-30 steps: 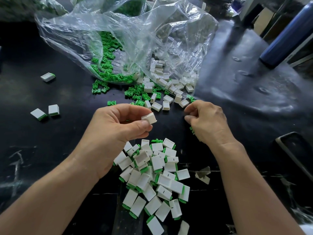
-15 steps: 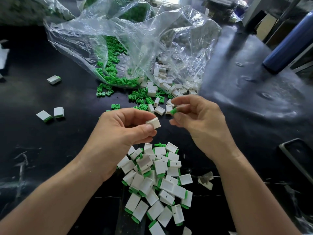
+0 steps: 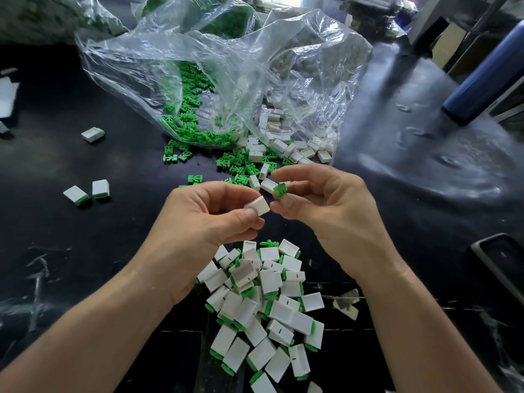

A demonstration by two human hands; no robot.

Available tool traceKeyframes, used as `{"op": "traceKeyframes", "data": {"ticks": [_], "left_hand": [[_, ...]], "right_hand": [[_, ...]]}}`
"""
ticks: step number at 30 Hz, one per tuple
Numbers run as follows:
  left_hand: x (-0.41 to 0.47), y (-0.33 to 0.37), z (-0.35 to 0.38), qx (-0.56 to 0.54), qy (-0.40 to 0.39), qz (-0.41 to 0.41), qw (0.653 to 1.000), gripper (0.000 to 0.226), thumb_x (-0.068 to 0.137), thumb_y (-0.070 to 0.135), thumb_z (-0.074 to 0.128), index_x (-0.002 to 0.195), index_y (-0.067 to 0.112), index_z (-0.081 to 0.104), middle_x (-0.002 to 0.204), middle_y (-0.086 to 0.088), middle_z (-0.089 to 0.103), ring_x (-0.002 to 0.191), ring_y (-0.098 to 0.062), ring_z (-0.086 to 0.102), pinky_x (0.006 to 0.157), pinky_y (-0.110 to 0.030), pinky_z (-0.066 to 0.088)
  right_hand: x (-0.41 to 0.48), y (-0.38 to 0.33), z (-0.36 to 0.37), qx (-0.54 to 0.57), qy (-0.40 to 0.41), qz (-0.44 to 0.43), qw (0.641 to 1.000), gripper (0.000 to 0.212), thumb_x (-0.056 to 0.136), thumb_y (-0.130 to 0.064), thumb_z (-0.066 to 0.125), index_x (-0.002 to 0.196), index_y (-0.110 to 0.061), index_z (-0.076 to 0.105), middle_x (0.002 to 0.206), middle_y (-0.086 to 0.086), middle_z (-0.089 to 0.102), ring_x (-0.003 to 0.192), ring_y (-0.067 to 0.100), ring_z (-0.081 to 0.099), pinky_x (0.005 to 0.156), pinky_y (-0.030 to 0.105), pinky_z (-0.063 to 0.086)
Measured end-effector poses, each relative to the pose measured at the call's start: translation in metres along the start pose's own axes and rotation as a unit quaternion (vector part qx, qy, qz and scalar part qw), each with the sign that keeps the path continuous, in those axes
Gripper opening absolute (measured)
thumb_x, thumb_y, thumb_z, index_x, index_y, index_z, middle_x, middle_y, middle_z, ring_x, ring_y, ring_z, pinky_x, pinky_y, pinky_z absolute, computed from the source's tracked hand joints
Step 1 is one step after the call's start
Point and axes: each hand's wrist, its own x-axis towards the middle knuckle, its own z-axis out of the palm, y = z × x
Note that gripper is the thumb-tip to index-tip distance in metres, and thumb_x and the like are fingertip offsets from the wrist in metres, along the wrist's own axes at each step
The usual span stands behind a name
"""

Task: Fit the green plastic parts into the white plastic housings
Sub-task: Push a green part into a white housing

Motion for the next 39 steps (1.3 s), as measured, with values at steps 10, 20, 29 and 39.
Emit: {"op": "traceKeyframes", "data": {"ticks": [10, 20, 29, 39], "left_hand": [[0.0006, -0.0015, -0.0001, -0.011, 0.001, 0.007, 1.000, 0.012, 0.065, -0.003, 0.067, 0.075, 0.003, 0.064, 0.068, -0.011, 0.071, 0.063, -0.015, 0.069, 0.057, -0.019, 0.054], [0.0006, -0.0023, -0.0005, 0.000, -0.004, 0.013, 1.000, 0.014, 0.051, 0.012, 0.070, 0.065, 0.012, 0.066, 0.064, -0.010, 0.069, 0.061, -0.017, 0.068, 0.055, -0.020, 0.054], [-0.0004, -0.0018, -0.0003, 0.009, -0.004, 0.018, 1.000, 0.016, 0.054, 0.011, 0.069, 0.069, 0.007, 0.065, 0.064, -0.011, 0.069, 0.060, -0.016, 0.068, 0.054, -0.020, 0.054], [-0.0005, -0.0018, -0.0009, 0.008, -0.011, 0.019, 1.000, 0.015, 0.052, 0.009, 0.068, 0.067, 0.007, 0.066, 0.063, -0.010, 0.068, 0.058, -0.016, 0.068, 0.053, -0.021, 0.054]], "right_hand": [[-0.0004, -0.0006, 0.0036, 0.019, 0.030, -0.023, 0.999, 0.022, 0.081, -0.003, 0.067, 0.076, -0.025, 0.063, 0.065, -0.010, 0.061, 0.064, 0.003, 0.057, 0.065, 0.017, 0.050], [-0.0038, -0.0039, 0.0097, 0.059, -0.001, -0.032, 0.998, 0.024, 0.081, 0.003, 0.064, 0.077, -0.021, 0.066, 0.070, -0.005, 0.067, 0.064, 0.009, 0.063, 0.059, 0.017, 0.051], [-0.0036, -0.0040, 0.0073, 0.047, -0.009, -0.024, 0.999, 0.023, 0.082, 0.002, 0.062, 0.079, -0.020, 0.066, 0.069, -0.005, 0.067, 0.061, 0.007, 0.065, 0.057, 0.020, 0.052], [-0.0047, -0.0035, 0.0085, -0.002, 0.002, -0.047, 0.999, 0.021, 0.081, 0.000, 0.065, 0.079, -0.021, 0.066, 0.070, -0.004, 0.067, 0.061, 0.009, 0.065, 0.058, 0.020, 0.053]]}}
